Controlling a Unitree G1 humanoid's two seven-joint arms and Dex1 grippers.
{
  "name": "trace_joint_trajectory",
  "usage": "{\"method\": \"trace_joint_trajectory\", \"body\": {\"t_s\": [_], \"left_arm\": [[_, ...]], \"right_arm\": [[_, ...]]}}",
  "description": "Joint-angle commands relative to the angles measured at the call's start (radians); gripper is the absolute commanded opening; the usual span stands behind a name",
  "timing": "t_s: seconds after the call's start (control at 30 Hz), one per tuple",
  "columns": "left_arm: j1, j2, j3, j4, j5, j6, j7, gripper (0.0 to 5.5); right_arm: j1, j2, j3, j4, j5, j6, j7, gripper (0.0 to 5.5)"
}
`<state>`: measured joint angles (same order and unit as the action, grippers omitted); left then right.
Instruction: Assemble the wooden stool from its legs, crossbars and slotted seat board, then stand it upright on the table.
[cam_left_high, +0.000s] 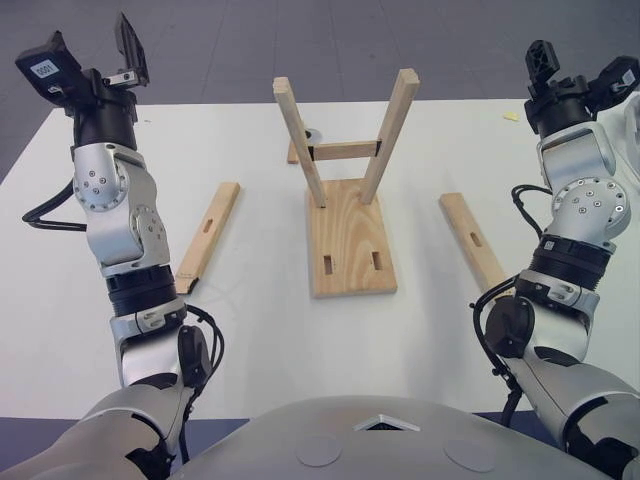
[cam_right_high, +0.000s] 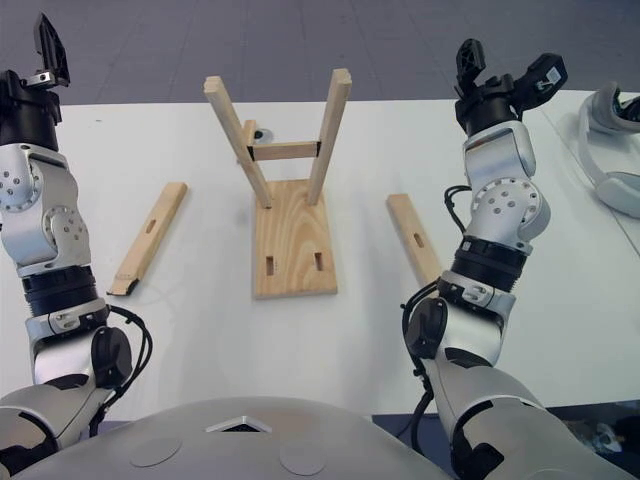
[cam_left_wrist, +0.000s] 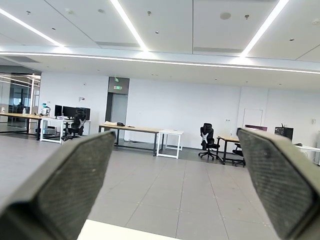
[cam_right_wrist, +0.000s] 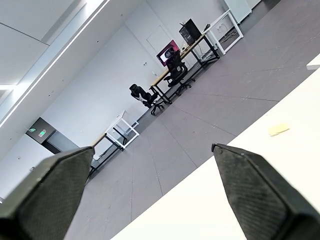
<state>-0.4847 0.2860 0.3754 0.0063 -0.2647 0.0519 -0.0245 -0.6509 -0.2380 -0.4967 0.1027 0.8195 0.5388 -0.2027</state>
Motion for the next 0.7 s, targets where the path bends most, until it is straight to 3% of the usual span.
{"method": "trace_joint_trajectory", "body": {"t_s": [0.03,0.7], "left_arm": [[0.004,-0.004,-0.008,0.005,0.0,0.017,0.007,4.48],[0.005,-0.007,-0.029,0.019,-0.019,0.149,-0.001,4.48]], "right_arm": [[0.008,0.005,-0.005,-0.016,-0.005,0.019,-0.016,4.38],[0.016,0.032,0.003,-0.05,-0.004,0.015,-0.008,4.38]]}}
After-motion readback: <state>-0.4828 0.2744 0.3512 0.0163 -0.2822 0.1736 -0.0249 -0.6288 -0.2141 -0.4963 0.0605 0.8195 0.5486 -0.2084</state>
